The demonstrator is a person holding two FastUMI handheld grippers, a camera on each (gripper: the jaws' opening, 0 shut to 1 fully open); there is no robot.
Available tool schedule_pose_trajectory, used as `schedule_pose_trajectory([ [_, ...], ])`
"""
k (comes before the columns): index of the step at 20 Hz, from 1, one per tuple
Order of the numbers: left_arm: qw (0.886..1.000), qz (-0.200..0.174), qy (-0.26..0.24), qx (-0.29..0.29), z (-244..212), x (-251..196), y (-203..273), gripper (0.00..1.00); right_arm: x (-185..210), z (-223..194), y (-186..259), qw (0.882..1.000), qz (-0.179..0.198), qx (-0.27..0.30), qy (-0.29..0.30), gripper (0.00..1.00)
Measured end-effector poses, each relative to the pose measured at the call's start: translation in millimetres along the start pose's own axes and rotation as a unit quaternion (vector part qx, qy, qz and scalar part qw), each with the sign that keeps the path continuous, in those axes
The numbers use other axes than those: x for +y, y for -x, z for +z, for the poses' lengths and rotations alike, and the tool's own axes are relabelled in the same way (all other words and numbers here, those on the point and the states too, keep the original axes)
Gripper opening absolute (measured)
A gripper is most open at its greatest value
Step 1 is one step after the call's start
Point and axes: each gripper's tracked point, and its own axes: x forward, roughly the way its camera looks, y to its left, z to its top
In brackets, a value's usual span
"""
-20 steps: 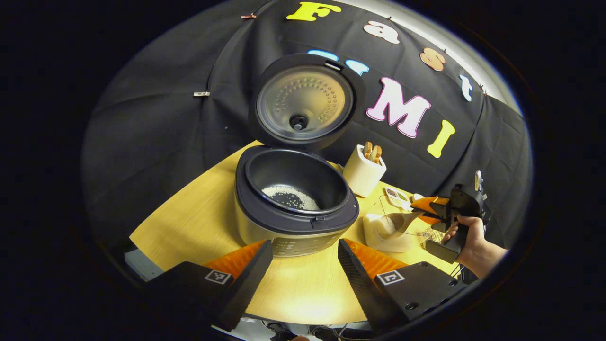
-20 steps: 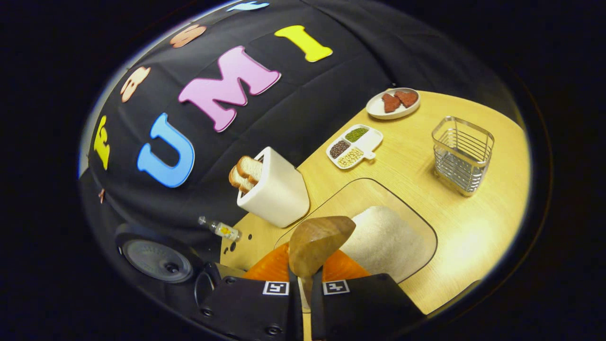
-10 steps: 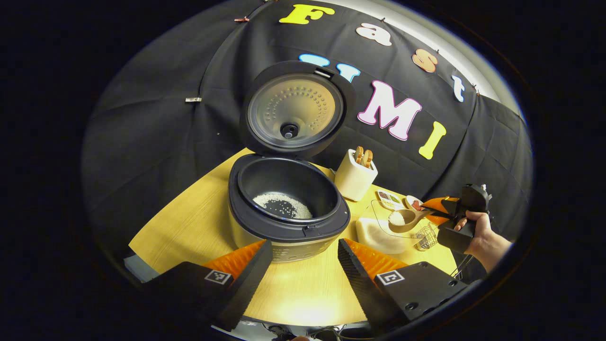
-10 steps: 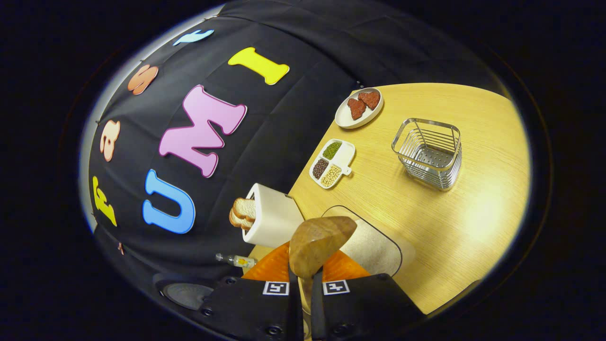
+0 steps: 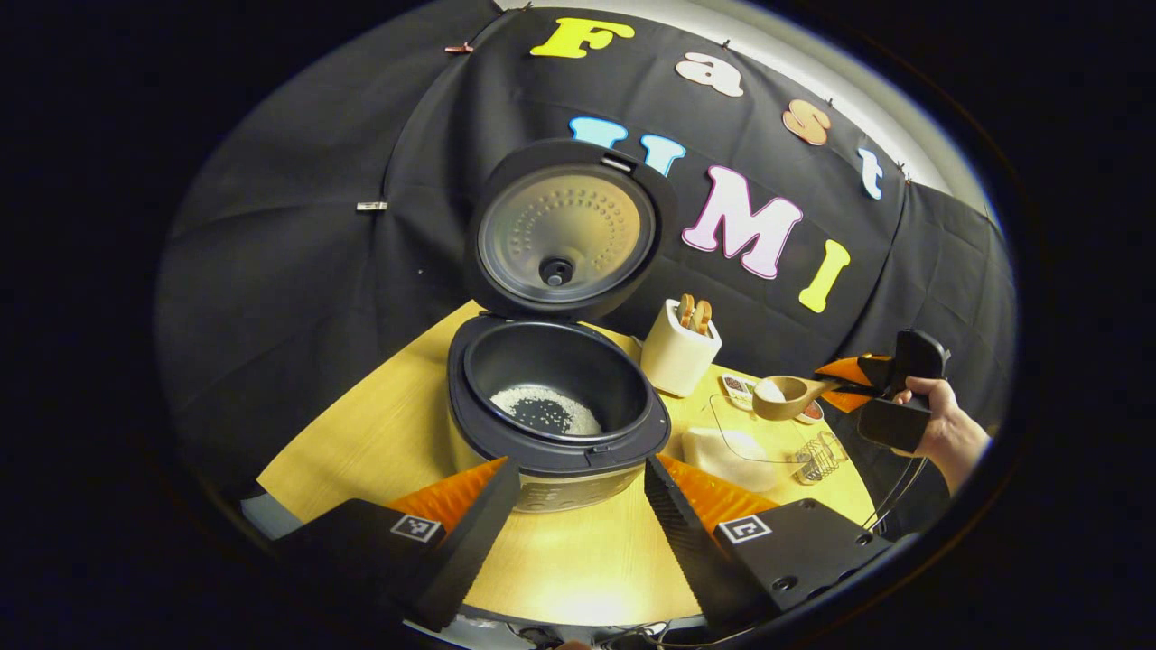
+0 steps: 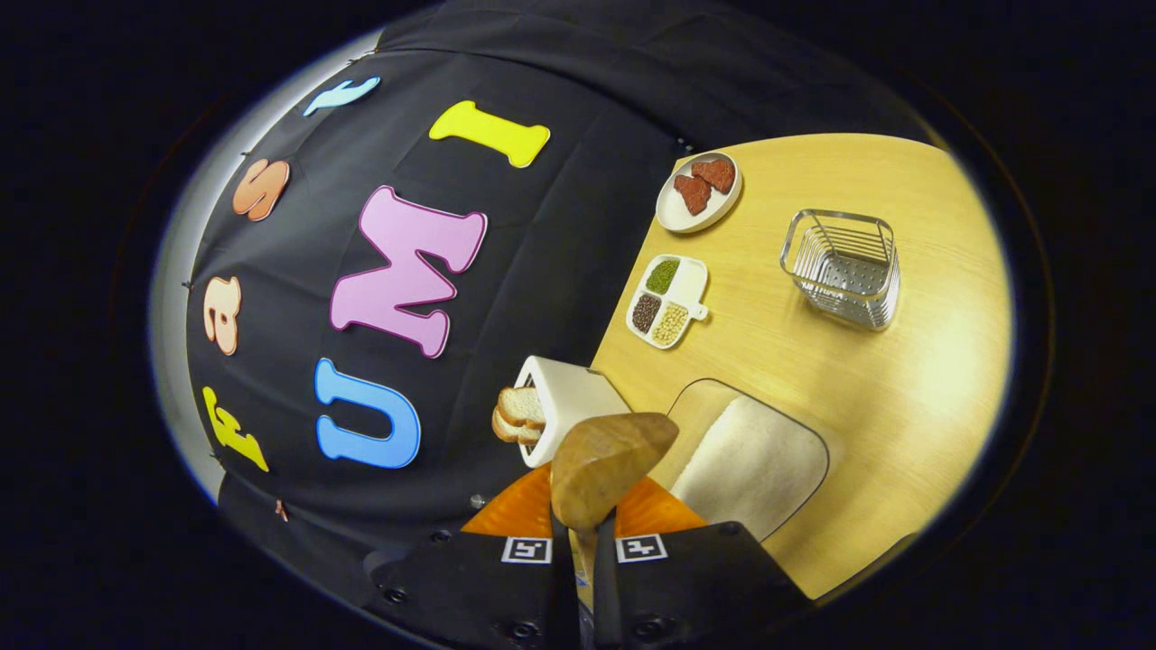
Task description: Close the left gripper, press the button to open the rice cooker; take a wooden spoon from the chopstick holder with the right hand, scoop a spoonful of rice and pour it into the rice cooker, then put the wooden spoon back into the chopstick holder.
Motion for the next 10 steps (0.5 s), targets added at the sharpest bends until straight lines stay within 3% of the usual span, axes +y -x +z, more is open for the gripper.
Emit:
schedule_pose_trajectory([
  [10,0.999,0.026,0.006,-0.03,16,32,27,0.97,79,-92,1,0.995,0.066,0.078,0.0,0.11],
])
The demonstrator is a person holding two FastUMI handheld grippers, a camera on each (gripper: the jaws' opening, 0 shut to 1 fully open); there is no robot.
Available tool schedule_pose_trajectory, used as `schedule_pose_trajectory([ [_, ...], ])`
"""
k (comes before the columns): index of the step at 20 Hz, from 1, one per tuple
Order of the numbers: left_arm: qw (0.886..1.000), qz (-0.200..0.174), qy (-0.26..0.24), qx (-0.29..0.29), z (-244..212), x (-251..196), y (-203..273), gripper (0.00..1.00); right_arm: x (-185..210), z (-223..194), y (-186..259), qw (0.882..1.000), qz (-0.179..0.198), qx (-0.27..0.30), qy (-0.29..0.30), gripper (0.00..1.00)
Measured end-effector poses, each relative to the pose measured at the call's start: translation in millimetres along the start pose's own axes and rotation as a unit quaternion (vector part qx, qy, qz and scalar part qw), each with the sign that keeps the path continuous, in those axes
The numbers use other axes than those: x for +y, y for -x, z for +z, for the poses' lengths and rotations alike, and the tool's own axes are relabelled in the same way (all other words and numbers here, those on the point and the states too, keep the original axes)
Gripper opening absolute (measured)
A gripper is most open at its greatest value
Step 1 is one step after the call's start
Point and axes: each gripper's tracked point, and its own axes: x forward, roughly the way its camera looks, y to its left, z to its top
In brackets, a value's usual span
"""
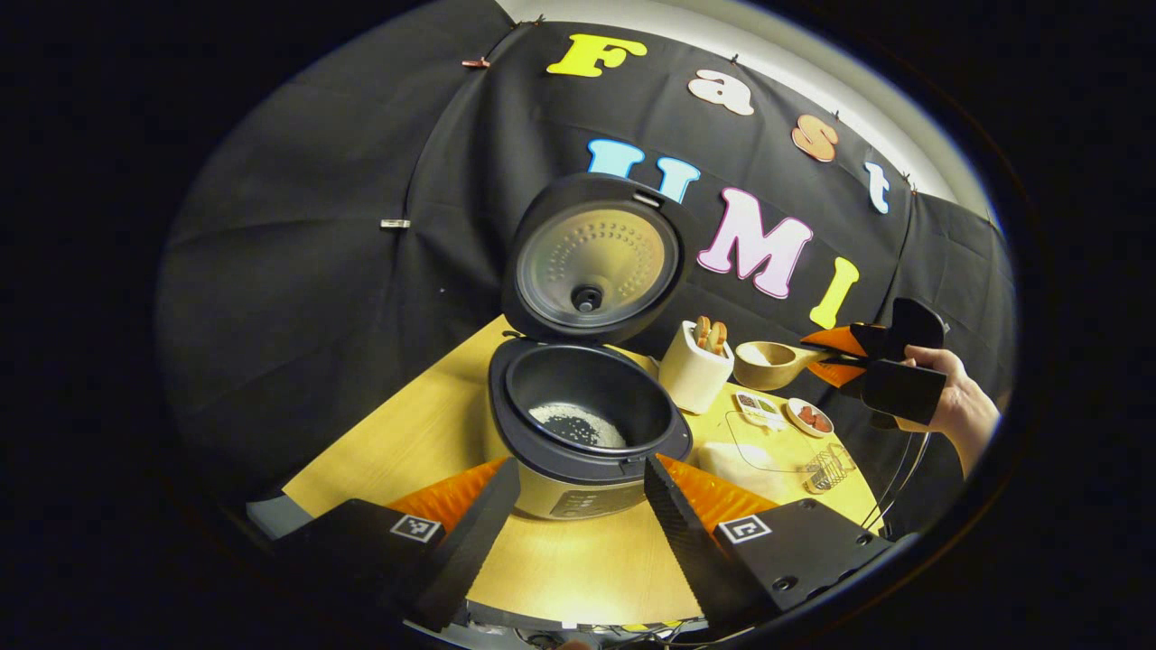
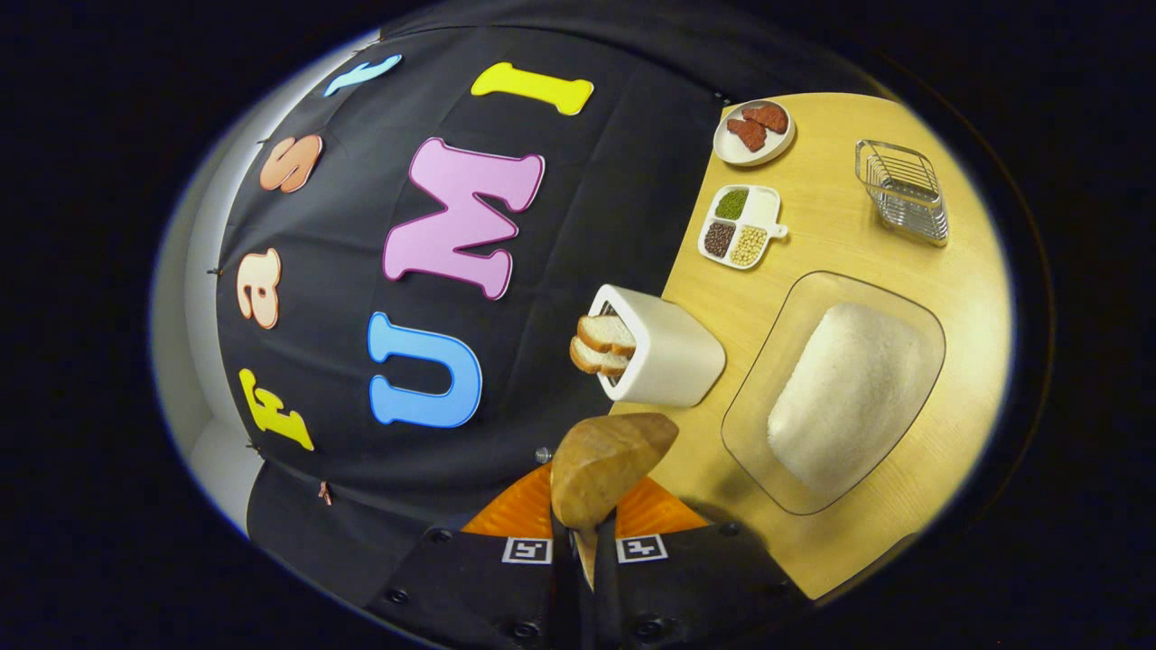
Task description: Close the left gripper, press the button to open the rice cooker; take a wooden spoon from the chopstick holder with the right hand, scoop a spoonful of rice and pour it into the rice cooker, then put the wooden spoon back into the chopstick holder.
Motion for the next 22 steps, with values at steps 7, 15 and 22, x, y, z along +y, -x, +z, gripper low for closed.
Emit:
schedule_pose_trajectory([
  [7,0.999,0.03,0.007,-0.013,8,31,19,0.96,44,-72,-19,0.996,0.035,0.039,0.071,0.11],
  [15,0.999,0.049,0.017,-0.013,8,52,27,0.96,69,-136,-36,0.952,0.076,0.032,0.296,0.11],
  [22,0.997,0.047,0.06,-0.005,-6,52,24,0.96,55,-175,-47,0.902,0.092,0.023,0.421,0.11],
])
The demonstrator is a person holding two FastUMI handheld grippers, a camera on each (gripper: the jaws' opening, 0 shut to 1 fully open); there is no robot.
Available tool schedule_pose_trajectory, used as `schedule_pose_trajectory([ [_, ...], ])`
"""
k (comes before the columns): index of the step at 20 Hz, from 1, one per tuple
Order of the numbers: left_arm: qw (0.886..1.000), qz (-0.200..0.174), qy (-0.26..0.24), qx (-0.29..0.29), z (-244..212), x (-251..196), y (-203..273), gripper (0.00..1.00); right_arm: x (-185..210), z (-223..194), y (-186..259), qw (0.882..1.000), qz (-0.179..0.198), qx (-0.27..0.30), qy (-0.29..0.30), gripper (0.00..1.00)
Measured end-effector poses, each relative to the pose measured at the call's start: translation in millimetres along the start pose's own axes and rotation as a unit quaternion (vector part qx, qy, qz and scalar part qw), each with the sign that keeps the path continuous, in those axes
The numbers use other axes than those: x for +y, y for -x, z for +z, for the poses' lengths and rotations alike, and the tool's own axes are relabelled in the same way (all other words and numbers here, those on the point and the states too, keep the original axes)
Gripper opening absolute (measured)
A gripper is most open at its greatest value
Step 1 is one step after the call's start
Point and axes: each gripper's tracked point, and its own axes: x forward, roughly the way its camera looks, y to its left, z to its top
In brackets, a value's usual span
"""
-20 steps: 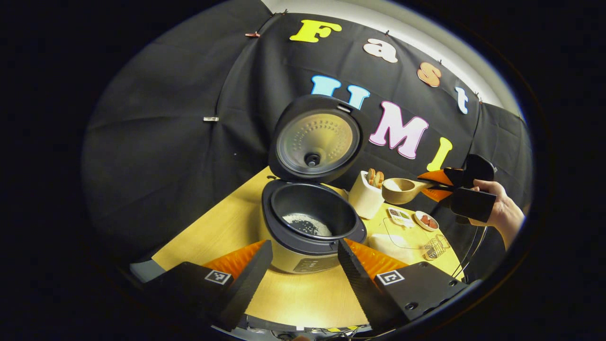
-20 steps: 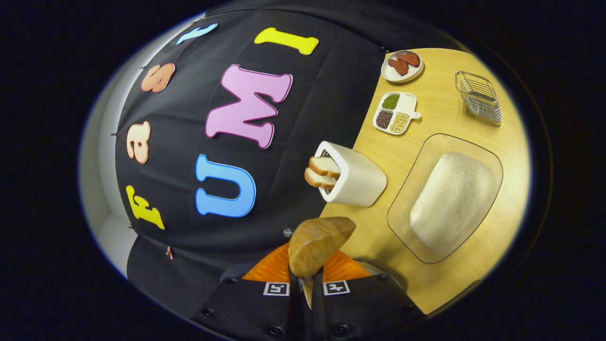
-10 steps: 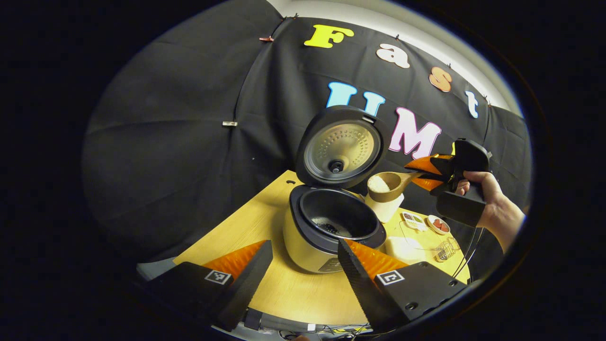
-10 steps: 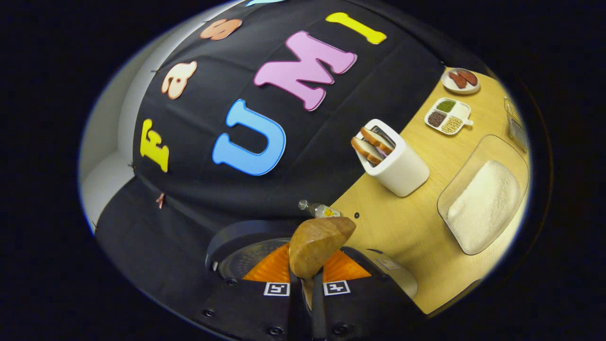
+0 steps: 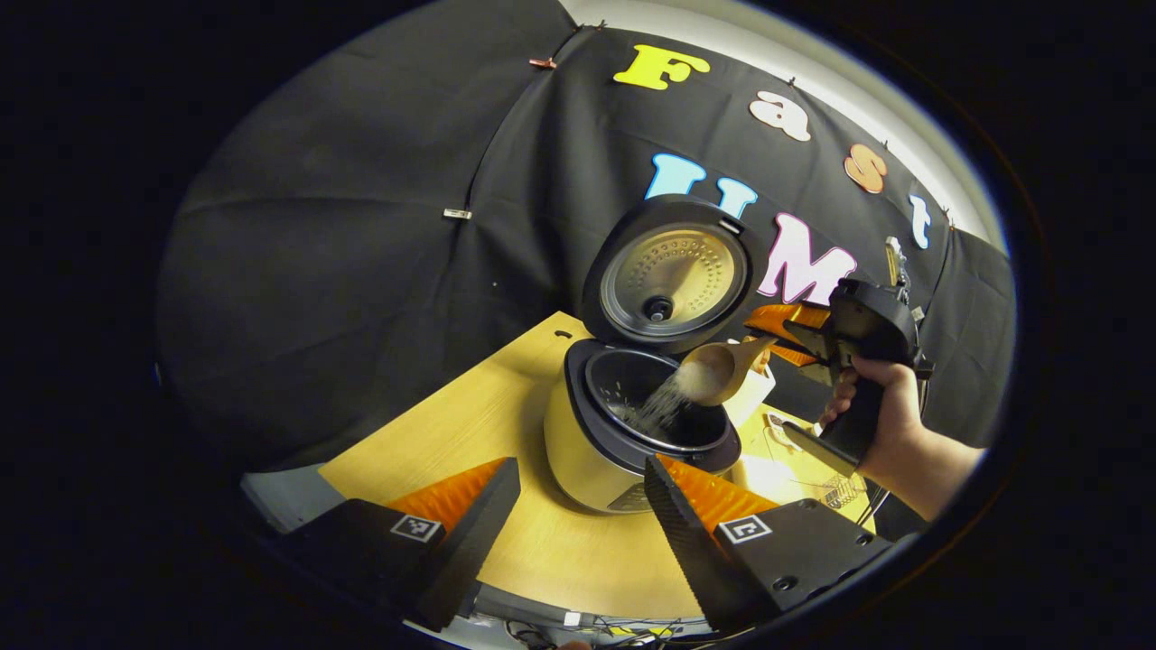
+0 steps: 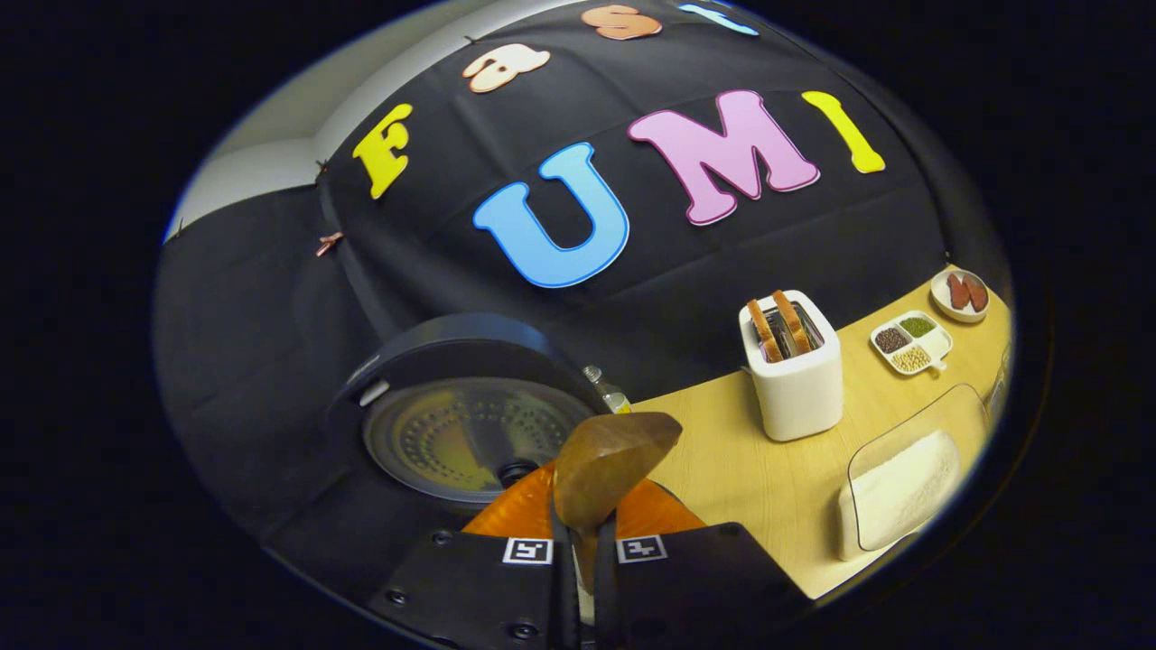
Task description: Close the left gripper, press the button to open the rice cooker; take a wooden spoon from the chopstick holder with the right hand, scoop a spoonful of rice and pour it into the rice cooker, then put the wooden spoon back into the chopstick holder.
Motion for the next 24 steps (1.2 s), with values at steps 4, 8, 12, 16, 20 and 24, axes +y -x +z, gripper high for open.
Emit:
schedule_pose_trajectory([
  [4,1.0,0.003,0.0,-0.002,0,0,3,0.96,8,-12,-5,0.999,0.009,0.002,0.038,0.11],
  [8,1.0,0.008,-0.003,0.001,-3,5,4,0.96,15,-13,-6,0.996,0.02,-0.005,0.085,0.11],
  [12,1.0,0.013,0.003,-0.003,-1,7,4,0.96,31,-12,-4,0.989,0.045,-0.023,0.142,0.11],
  [16,1.0,0.022,-0.002,-0.008,0,9,5,0.96,46,-28,-1,0.975,0.073,-0.021,0.207,0.11],
  [20,1.0,0.024,-0.012,-0.016,4,5,8,0.96,59,-48,2,0.955,0.1,-0.018,0.277,0.11],
  [24,1.0,0.021,-0.016,-0.017,-1,-1,9,0.96,70,-58,9,0.933,0.125,-0.02,0.336,0.11],
])
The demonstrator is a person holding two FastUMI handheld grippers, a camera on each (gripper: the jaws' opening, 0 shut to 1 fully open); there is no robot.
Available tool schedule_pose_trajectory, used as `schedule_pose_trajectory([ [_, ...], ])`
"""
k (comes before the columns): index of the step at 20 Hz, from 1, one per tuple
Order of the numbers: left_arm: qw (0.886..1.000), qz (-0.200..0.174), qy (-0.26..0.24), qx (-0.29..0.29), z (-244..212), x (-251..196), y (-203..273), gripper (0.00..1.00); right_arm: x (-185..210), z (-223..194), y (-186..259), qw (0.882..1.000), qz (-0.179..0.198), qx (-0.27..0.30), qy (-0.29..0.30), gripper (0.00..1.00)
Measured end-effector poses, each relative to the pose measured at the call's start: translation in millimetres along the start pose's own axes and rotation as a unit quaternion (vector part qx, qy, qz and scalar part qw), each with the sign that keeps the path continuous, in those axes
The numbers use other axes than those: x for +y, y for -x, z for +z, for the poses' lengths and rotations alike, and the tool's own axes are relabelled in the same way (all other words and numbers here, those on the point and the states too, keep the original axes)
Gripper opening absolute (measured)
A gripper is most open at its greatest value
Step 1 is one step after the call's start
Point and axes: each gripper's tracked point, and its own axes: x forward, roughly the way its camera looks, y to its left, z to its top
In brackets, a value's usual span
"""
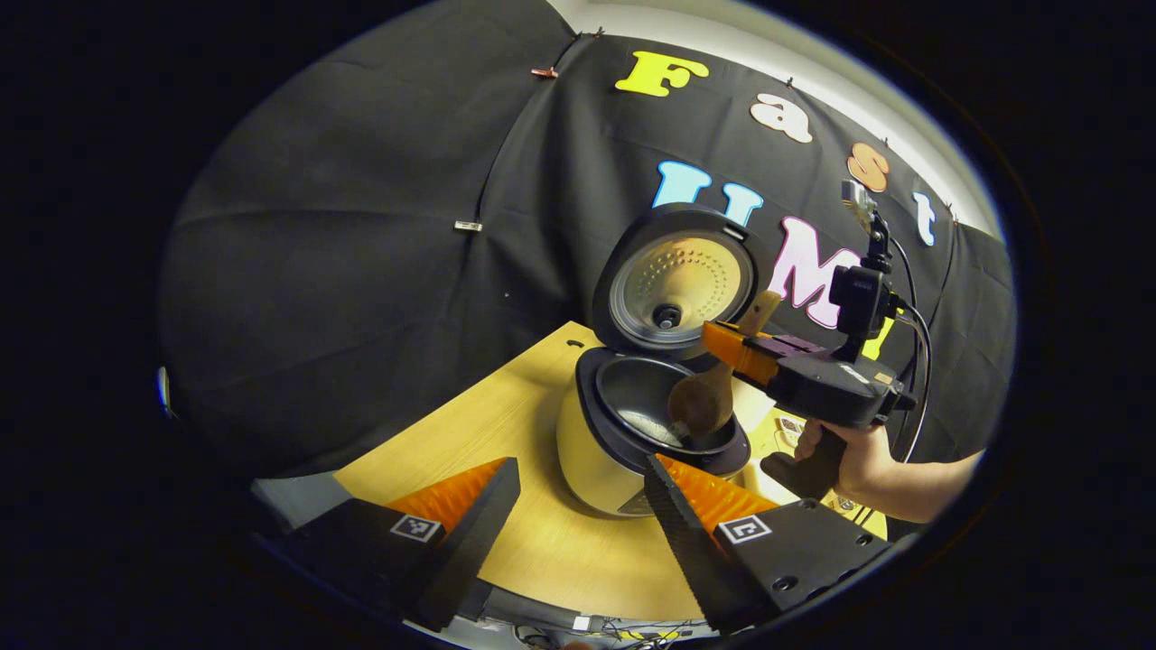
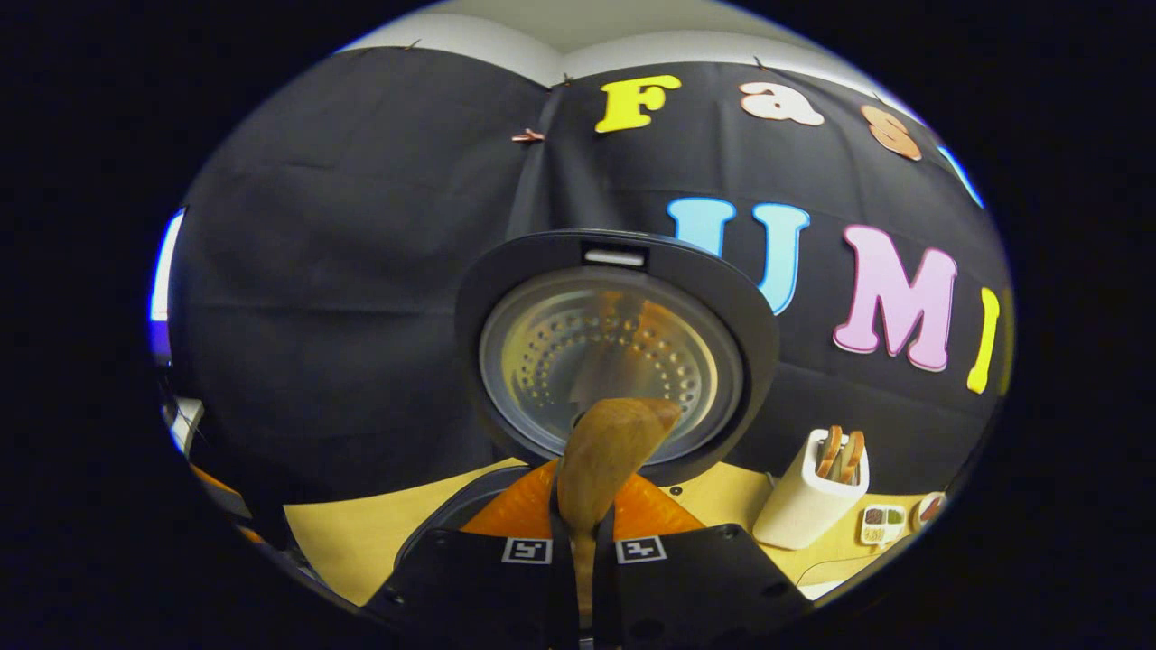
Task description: Close the left gripper, press the button to open the rice cooker; take a wooden spoon from the chopstick holder with the right hand, scoop a spoonful of rice and pour it into the rice cooker, then put the wooden spoon back into the chopstick holder.
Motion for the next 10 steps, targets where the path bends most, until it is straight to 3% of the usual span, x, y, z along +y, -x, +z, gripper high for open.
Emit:
schedule_pose_trajectory([
  [6,1.0,-0.009,-0.006,-0.008,3,-10,3,0.96,-14,19,11,0.999,-0.018,-0.011,-0.049,0.11],
  [10,1.0,-0.016,-0.007,-0.016,5,-18,4,0.96,-50,42,31,0.992,-0.054,-0.024,-0.114,0.11],
])
